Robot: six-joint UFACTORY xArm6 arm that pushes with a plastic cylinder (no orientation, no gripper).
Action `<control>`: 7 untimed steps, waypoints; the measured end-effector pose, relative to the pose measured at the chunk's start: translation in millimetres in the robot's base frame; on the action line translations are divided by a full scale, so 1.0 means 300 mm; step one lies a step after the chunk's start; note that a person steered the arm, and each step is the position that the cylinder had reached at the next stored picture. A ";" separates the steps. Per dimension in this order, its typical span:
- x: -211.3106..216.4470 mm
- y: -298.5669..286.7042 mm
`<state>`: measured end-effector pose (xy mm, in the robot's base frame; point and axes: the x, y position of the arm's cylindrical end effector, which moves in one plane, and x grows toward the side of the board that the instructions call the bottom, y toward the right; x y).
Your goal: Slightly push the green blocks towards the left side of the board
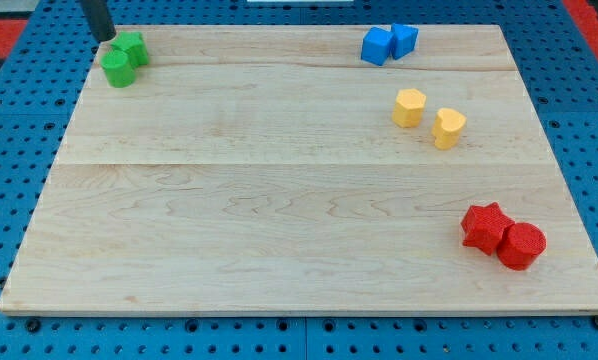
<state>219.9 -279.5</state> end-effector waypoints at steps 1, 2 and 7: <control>0.069 -0.028; 0.177 -0.014; 0.358 -0.042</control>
